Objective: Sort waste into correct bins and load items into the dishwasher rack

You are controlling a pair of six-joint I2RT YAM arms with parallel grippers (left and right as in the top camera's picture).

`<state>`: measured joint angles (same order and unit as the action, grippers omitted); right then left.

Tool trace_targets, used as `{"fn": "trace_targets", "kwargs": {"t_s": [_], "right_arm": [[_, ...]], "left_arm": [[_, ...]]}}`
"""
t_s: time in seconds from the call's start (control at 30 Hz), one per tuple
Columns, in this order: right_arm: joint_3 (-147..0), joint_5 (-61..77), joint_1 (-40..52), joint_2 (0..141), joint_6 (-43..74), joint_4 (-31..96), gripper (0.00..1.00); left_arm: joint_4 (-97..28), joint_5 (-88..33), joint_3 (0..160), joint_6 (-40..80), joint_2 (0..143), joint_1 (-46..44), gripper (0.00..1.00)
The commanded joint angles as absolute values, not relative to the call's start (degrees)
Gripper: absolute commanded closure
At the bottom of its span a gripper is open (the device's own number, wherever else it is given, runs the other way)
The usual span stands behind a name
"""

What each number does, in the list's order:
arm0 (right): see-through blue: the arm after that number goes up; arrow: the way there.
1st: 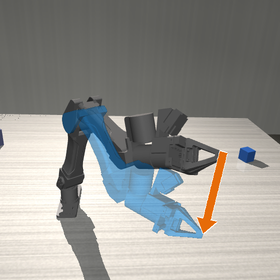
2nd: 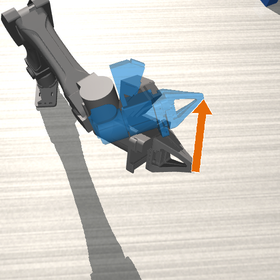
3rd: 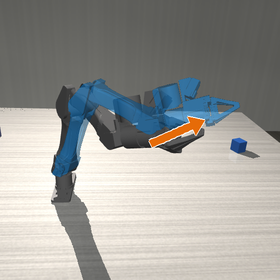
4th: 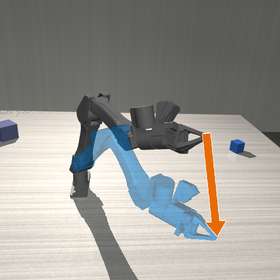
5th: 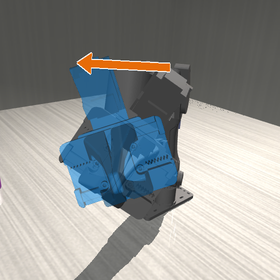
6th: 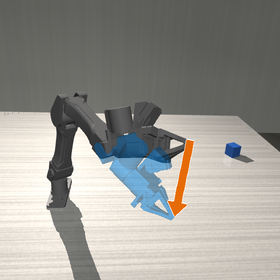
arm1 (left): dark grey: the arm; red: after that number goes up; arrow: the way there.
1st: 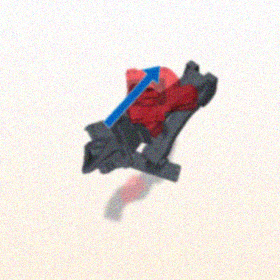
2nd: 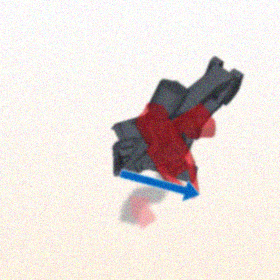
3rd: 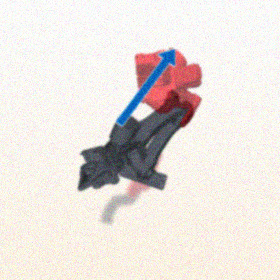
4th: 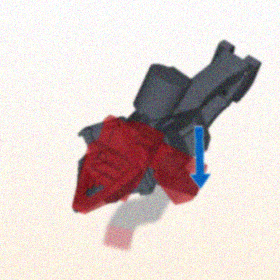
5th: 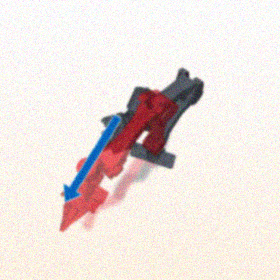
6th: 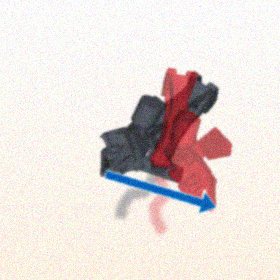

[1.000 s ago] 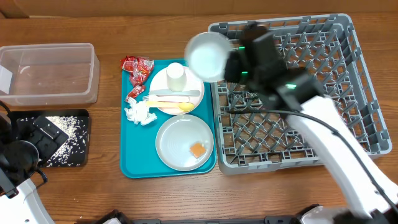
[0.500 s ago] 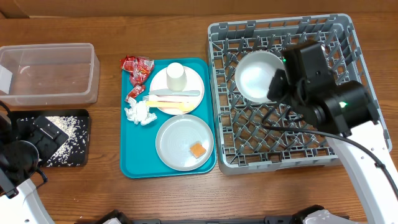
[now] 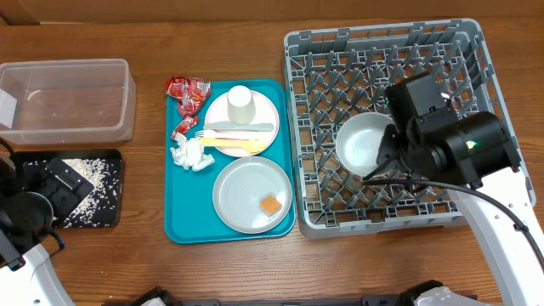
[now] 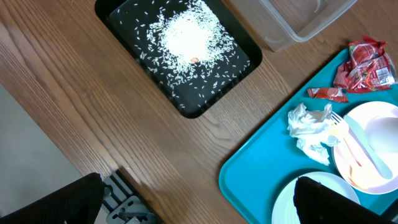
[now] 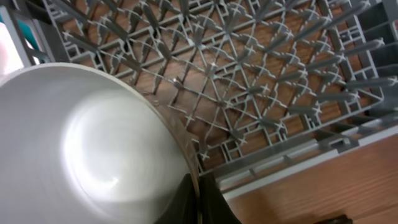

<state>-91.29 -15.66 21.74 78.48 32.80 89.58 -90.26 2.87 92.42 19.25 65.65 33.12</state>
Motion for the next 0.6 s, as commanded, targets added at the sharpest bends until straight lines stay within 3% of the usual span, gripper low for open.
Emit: {"fn": "trace_targets", "kwargs": {"t_s": [0.0,0.33,0.57], "right_arm": [[-92.2,-18.87,21.45,77.56,33.32,89.56,0.96],[-92.2,-31.53,21.45,77.58,36.05,89.01,0.96],[-92.2,-32.4,21.43,77.95,36.03,87.5,0.96]], "left_arm": [[-90.15,3.57,92.95,18.15,65.63,33.45,0.0],[-90.04,3.57,92.95,18.15,65.63,33.45,0.0],[-90.02,3.57,92.95,18.15,65.63,33.45,0.0]]}}
